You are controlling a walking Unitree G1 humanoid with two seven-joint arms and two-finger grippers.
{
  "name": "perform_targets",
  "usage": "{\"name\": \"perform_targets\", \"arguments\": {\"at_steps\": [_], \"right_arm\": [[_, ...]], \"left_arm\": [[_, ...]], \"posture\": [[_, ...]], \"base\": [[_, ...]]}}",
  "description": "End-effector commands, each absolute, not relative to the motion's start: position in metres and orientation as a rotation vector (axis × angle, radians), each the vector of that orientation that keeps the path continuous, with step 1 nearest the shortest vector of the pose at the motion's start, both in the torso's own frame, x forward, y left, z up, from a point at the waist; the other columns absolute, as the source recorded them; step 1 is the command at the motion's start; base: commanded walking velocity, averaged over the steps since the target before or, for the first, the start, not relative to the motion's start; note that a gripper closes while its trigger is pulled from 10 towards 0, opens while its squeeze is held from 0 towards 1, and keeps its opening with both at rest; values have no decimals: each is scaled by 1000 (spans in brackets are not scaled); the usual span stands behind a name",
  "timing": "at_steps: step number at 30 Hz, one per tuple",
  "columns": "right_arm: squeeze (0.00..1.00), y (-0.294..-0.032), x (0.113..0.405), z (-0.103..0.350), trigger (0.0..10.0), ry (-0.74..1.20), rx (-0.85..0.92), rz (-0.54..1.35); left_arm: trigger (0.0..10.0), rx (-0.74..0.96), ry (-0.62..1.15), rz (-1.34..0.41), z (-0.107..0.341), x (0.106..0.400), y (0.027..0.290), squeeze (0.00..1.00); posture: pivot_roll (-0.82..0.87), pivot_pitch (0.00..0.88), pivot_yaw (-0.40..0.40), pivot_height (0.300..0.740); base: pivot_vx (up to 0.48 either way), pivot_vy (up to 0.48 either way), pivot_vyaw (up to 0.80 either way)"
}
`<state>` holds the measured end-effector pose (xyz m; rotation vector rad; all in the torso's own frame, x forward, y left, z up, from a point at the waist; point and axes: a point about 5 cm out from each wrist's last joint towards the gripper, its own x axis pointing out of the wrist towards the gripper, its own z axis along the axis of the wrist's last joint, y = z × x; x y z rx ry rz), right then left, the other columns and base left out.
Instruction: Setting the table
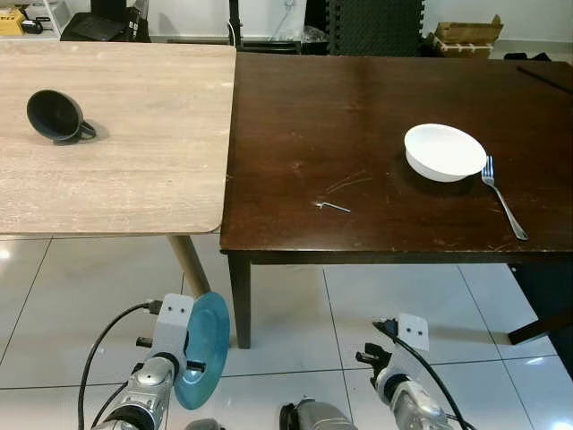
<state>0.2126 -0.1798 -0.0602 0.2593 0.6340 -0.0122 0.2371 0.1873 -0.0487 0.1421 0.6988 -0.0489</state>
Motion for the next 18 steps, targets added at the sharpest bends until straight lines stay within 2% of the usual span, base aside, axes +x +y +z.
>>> {"name": "perform_targets", "arguments": {"at_steps": [1,9,18], "right_arm": [[0,-178,208,-63,10000,652,250,-8],[0,-178,210,-63,10000,653,246,-14],[0,-178,208,-64,10000,664,222,7]], "left_arm": [[10000,124,700,-61,-51,233,186,0],[10000,101,712,-64,-52,232,185,0],[10000,160,728,-64,-55,228,187,0]], "posture": [[59,43,10,740],[60,37,8,740],[58,30,4,740]], "base": [[0,0,0],[0,0,0],[0,0,0]]}}
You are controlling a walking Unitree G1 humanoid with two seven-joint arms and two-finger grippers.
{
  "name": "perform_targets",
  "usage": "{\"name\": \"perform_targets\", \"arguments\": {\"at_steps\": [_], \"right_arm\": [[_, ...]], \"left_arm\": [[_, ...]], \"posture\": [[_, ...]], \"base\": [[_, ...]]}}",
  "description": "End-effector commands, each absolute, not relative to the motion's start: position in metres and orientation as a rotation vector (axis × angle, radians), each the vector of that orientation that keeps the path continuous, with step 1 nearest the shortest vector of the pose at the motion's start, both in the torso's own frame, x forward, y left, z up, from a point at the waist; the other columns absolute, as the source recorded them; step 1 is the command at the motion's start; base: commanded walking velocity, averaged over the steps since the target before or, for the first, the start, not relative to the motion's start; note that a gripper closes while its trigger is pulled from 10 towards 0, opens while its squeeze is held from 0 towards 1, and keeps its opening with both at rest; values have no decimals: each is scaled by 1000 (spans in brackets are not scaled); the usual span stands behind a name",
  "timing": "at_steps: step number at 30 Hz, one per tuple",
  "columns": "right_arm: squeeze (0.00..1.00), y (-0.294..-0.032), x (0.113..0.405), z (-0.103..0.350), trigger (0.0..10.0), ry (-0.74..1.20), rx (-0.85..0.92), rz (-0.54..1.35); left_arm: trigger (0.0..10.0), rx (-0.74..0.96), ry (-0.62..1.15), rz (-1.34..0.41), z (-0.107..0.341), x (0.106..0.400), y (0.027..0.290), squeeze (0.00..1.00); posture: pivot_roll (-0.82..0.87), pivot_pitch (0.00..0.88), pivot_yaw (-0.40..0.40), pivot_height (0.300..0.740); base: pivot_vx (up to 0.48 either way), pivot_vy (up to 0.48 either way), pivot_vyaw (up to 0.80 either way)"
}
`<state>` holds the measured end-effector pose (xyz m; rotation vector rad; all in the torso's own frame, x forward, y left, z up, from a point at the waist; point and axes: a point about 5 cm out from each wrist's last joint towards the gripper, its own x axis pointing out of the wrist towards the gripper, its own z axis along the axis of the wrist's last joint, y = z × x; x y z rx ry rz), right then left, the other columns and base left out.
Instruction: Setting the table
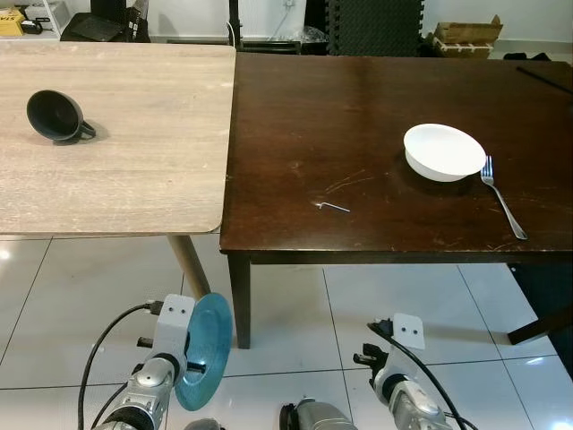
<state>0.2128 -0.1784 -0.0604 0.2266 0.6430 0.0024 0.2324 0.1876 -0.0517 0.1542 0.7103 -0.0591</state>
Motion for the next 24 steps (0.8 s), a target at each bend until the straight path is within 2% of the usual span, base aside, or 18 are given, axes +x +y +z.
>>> {"name": "perform_targets", "arguments": {"at_steps": [1,24], "right_arm": [[0,-178,208,-64,10000,665,223,5],[0,-180,209,-64,10000,676,222,-23]], "left_arm": [[10000,161,728,-67,-55,228,187,0],[10000,167,737,-57,-55,230,184,0]], "posture": [[58,30,4,740],[59,30,1,740]], "base": [[0,0,0],[0,0,0]]}}
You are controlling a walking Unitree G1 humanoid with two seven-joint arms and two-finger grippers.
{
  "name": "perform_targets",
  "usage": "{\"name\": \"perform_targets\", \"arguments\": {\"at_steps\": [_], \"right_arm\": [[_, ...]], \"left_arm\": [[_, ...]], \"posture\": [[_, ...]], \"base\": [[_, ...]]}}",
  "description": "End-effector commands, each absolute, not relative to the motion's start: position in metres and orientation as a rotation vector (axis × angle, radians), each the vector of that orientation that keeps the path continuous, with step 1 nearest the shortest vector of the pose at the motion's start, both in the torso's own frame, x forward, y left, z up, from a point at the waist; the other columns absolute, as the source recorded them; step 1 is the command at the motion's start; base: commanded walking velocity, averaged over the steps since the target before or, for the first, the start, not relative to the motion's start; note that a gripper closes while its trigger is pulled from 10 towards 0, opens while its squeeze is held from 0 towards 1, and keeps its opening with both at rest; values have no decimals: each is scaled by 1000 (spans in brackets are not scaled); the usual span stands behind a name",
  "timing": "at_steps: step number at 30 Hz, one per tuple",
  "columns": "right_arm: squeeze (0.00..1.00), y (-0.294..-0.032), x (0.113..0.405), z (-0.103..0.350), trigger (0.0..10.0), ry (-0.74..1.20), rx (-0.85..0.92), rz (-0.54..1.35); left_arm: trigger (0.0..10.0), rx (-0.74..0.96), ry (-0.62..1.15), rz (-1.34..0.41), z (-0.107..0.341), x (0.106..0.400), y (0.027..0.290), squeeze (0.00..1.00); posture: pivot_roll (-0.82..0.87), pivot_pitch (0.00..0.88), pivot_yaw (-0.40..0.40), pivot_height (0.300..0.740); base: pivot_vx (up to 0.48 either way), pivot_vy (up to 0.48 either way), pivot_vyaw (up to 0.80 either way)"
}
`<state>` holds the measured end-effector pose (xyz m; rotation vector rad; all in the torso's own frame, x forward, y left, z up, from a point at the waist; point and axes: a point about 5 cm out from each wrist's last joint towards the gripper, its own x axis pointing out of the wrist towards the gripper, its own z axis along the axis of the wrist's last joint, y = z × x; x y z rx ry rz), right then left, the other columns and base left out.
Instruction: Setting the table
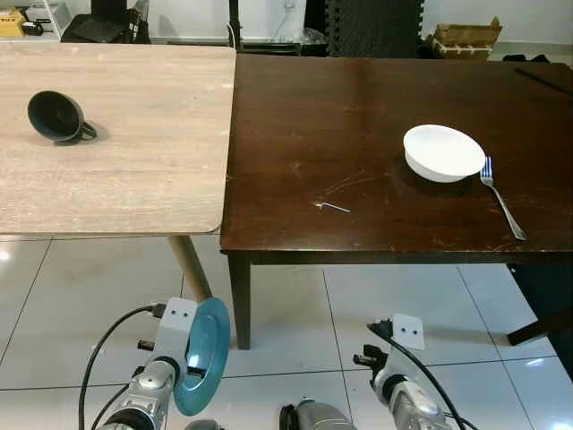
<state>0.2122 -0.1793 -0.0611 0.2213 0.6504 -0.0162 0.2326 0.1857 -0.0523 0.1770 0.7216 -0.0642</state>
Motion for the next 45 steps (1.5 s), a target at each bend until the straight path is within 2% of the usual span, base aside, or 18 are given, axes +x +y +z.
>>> {"name": "perform_targets", "arguments": {"at_steps": [1,24,45], "right_arm": [[0,-180,208,-64,10000,683,223,-26],[0,-182,210,-65,10000,709,214,-53],[0,-180,208,-67,10000,731,147,-24]], "left_arm": [[10000,153,732,-54,-55,230,183,0],[10000,124,690,-45,-49,236,184,0],[10000,120,724,-46,-54,231,181,0]], "posture": [[59,30,1,740],[58,28,3,740],[57,25,1,740]], "base": [[0,0,0],[0,0,0],[0,0,0]]}}
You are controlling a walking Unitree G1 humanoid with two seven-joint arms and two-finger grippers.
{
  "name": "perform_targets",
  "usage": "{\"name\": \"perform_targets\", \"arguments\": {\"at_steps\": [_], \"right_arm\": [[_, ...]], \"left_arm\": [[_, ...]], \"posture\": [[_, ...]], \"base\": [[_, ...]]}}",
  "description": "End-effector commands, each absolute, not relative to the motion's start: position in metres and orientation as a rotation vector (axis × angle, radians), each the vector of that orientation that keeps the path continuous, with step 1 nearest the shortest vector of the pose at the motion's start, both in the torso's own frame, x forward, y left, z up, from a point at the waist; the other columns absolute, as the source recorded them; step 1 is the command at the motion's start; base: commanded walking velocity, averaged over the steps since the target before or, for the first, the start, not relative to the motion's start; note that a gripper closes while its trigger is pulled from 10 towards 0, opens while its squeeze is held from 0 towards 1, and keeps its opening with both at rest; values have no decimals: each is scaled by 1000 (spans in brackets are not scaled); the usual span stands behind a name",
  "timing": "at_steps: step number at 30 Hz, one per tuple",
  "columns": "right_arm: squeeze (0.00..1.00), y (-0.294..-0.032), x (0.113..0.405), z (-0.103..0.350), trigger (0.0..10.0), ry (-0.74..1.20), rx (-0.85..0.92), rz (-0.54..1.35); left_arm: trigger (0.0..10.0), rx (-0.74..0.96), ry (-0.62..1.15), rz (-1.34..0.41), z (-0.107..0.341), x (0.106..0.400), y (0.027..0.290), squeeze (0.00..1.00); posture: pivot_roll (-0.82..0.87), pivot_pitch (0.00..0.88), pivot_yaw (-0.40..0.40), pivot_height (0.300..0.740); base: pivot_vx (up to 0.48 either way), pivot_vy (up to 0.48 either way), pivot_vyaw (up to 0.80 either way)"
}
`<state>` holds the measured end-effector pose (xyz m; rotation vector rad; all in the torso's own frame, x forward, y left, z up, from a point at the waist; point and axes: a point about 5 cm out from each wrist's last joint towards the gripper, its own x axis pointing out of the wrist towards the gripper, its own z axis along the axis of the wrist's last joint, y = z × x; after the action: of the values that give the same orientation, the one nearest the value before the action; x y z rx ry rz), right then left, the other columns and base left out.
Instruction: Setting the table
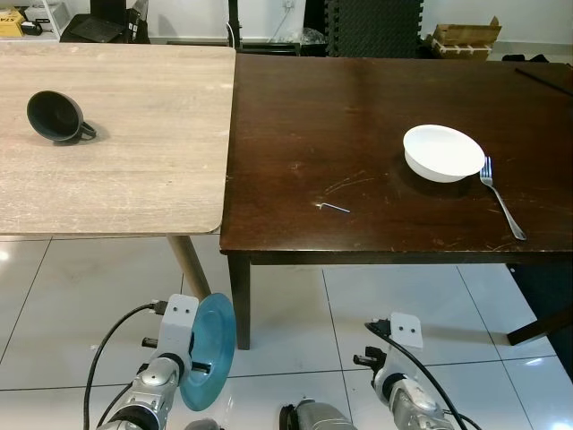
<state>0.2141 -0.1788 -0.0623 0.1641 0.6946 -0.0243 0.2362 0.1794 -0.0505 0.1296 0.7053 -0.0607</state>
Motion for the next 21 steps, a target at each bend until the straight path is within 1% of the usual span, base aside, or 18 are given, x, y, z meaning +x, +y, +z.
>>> {"name": "perform_targets", "arguments": {"at_steps": [1,6,21], "right_arm": [[0,-180,208,-67,10000,731,147,-24],[0,-177,203,-71,10000,768,107,5],[0,-175,204,-70,10000,764,110,9]], "left_arm": [[10000,120,724,-46,-54,231,181,0],[10000,156,763,-76,-59,226,179,0],[10000,144,776,-43,-59,224,184,0]], "posture": [[57,25,1,740],[58,24,1,740],[60,22,-4,740]], "base": [[0,0,0],[0,0,0],[0,0,0]]}}
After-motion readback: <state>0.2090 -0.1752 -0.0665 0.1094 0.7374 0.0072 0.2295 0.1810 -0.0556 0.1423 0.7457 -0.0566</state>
